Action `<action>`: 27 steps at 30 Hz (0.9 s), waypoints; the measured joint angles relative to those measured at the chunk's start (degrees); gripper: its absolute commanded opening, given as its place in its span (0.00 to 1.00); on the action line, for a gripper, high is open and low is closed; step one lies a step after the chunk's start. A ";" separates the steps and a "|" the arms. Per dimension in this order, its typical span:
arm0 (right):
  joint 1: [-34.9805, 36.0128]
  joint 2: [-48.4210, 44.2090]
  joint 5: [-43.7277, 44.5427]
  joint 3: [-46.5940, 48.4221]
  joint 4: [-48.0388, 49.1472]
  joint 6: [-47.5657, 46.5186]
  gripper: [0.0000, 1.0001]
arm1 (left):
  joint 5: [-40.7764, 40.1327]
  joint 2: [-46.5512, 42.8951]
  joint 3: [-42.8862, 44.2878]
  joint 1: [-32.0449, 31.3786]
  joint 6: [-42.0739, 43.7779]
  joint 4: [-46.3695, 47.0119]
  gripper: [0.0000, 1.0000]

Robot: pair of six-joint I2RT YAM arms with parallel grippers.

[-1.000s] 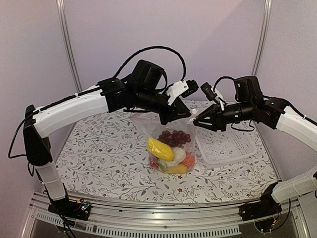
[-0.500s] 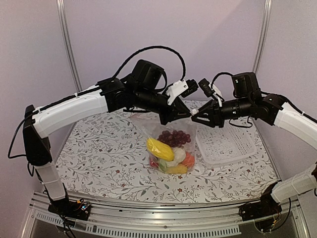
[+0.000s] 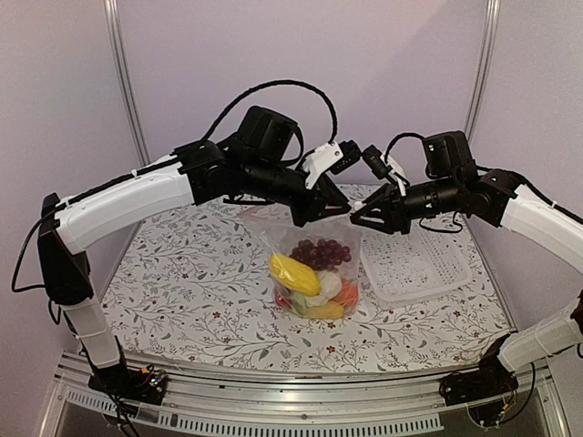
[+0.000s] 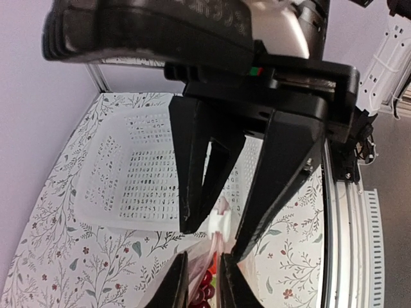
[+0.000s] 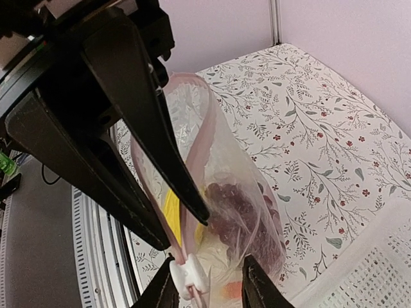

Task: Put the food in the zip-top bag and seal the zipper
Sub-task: Pass from the left arm to the right, then hold the zipper from the zipper food storage bag.

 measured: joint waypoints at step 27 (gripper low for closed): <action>0.00 -1.92 0.90 0.96 -4.17 -2.38 0.00 | 8.15 2.60 3.67 0.07 -6.62 1.25 0.38</action>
